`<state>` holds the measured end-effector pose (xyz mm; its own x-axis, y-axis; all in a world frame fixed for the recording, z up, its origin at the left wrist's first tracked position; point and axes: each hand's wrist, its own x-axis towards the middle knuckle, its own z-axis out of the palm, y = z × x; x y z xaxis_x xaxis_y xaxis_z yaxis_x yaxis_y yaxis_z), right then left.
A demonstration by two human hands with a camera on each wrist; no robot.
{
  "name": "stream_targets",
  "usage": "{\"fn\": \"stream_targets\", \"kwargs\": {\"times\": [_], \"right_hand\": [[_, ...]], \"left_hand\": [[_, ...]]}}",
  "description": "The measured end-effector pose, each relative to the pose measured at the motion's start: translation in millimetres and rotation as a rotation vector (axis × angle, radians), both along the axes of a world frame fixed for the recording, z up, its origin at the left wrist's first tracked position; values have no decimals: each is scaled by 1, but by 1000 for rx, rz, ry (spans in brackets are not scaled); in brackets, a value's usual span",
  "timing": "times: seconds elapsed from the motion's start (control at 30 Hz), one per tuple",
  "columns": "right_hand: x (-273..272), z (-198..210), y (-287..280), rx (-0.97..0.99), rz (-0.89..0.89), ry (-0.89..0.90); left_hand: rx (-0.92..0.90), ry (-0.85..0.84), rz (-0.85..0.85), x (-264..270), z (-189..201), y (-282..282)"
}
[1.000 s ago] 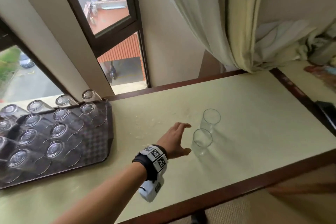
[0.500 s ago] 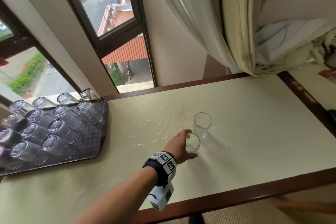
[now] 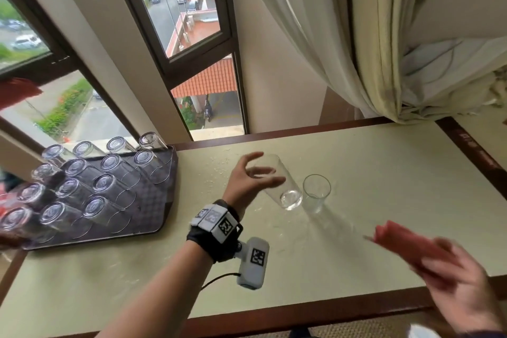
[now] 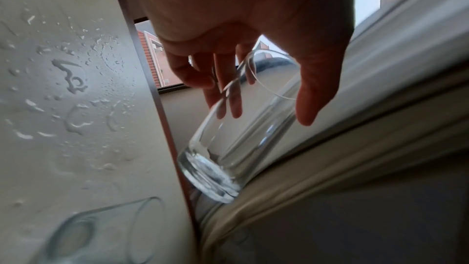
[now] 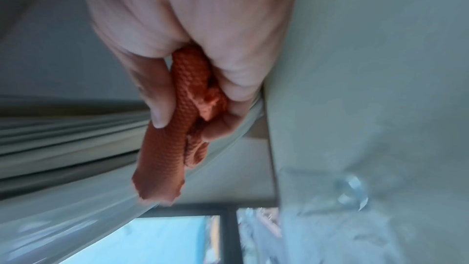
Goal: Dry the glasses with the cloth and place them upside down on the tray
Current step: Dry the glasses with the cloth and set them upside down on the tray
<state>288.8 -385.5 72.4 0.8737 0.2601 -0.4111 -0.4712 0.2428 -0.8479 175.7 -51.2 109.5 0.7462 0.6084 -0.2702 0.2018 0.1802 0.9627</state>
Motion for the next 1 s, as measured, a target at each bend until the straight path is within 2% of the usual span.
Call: {"fn": "stream_targets", "kwargs": {"times": [0.03, 0.17, 0.23, 0.47, 0.63, 0.8, 0.9, 1.0], "right_hand": [[4, 14, 18, 104, 51, -18], [7, 67, 104, 316, 238, -105], [0, 80, 144, 335, 316, -126], [-41, 88, 228, 274, 501, -229], [-65, 87, 245, 122, 526, -423], [-80, 86, 258, -50, 681, -613], [-87, 84, 265, -75, 762, -673], [-92, 80, 267, -183, 831, -726]], "left_hand": [[-35, -51, 38, -3, 9, 2], [-154, -204, 173, -14, 27, 8], [-199, -240, 208, -21, 30, 8], [-211, -277, 313, -49, 44, 13], [-199, -259, 352, -69, 49, 21], [-188, -256, 334, -77, 48, 19], [-181, -255, 334, -76, 49, 18], [-177, -228, 306, -75, 47, 19]]}}
